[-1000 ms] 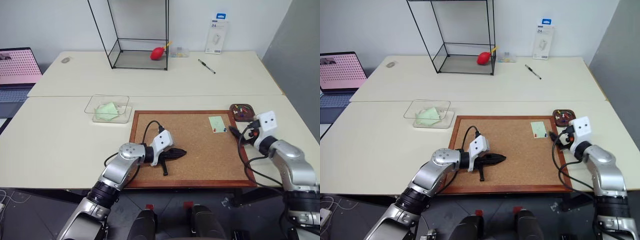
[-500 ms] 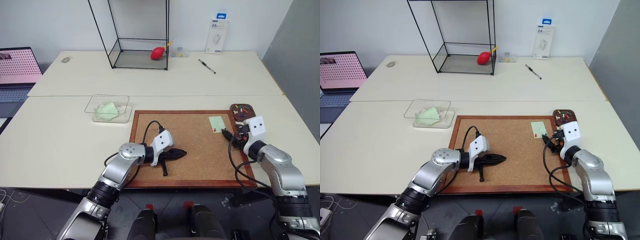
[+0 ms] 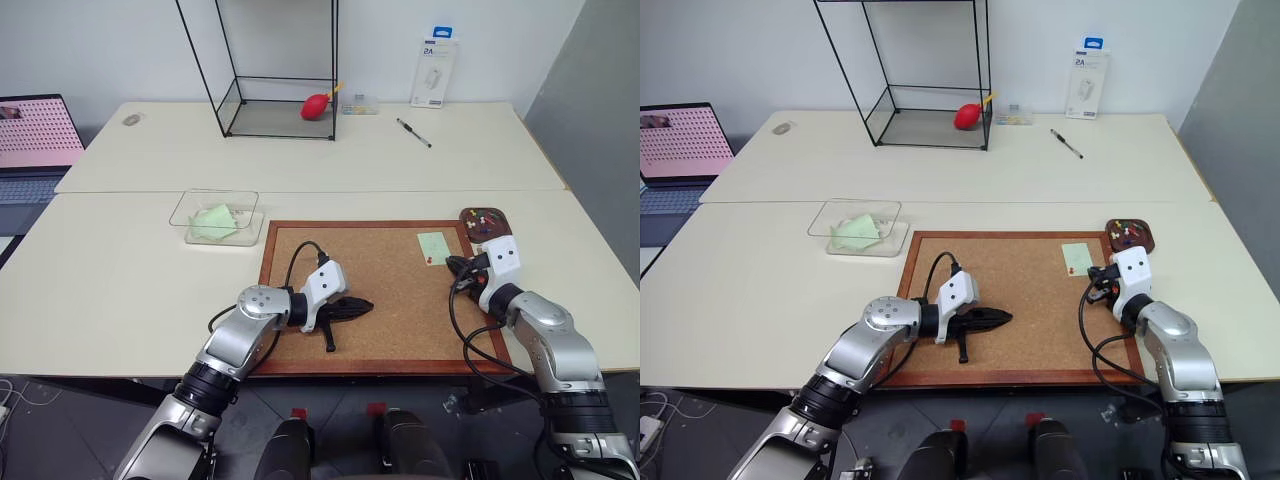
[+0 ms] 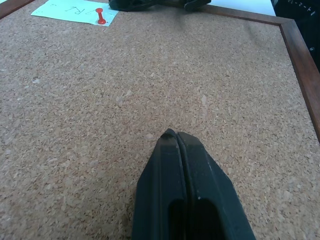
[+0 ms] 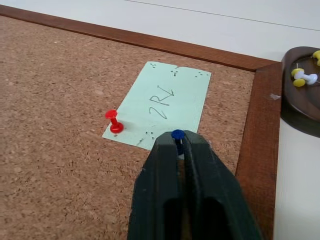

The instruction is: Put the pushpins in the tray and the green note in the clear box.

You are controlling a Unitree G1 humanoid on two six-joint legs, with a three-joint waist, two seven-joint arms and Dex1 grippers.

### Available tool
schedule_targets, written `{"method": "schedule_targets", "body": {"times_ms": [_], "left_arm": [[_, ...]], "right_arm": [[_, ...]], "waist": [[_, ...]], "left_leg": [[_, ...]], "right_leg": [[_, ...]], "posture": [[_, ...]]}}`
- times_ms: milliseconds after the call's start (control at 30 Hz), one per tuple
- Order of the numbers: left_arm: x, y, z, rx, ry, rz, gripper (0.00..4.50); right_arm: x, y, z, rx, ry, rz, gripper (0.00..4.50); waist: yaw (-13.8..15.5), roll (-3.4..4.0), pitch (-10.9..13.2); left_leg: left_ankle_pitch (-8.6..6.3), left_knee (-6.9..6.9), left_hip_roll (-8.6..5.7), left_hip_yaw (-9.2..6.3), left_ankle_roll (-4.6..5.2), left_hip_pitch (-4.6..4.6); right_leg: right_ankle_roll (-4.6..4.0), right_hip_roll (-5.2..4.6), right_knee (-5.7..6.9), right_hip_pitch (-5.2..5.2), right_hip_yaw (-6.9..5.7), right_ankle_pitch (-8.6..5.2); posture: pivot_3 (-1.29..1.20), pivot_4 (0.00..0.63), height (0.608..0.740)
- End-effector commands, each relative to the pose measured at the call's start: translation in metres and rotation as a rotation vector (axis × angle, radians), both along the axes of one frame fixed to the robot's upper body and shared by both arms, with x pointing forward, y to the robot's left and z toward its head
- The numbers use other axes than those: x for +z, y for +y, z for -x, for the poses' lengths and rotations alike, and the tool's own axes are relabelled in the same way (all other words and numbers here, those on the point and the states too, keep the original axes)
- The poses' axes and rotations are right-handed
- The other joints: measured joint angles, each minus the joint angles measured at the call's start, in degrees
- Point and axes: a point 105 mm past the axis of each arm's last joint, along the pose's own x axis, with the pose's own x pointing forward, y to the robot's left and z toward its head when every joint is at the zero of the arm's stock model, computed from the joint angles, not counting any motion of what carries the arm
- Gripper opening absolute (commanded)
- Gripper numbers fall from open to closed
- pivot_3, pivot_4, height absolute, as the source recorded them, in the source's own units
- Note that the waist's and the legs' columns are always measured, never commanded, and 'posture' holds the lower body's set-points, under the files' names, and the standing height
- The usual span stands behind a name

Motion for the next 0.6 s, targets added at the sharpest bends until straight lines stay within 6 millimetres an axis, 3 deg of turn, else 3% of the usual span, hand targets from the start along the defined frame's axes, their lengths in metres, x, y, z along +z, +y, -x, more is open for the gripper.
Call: {"method": "schedule_targets", "body": {"times_ms": [33, 300, 600], "left_arm": [[-0.02, 0.006, 0.008, -0.011, 0.06, -0.065, 0.0], [-0.021, 0.006, 0.009, -0.009, 0.064, -0.065, 0.0], [-0.022, 0.004, 0.01, -0.011, 0.071, -0.066, 0.0]], "right_arm": [[0.02, -0.004, -0.001, -0.006, -0.081, 0.001, 0.06], [0.044, -0.002, 0.002, 0.011, -0.181, -0.072, 0.06], [0.048, 0.0, 0.005, 0.017, -0.173, -0.106, 0.06]], "waist": [[0.0, 0.0, 0.0], [0.01, 0.0, 0.0], [-0.01, 0.0, 0.0]], "left_leg": [[0.0, 0.0, 0.0, 0.0, 0.0, 0.0], [0.0, 0.0, 0.0, -0.01, 0.0, -0.02], [0.0, 0.0, 0.01, -0.01, 0.0, -0.02]], "right_leg": [[0.0, 0.0, 0.0, 0.0, 0.0, 0.0], [0.0, 0.0, -0.01, -0.01, -0.01, 0.0], [0.0, 0.01, -0.01, -0.02, -0.01, 0.0]], "posture": [[0.0, 0.15, 0.74], [0.0, 0.15, 0.74], [0.0, 0.15, 0.74]]}}
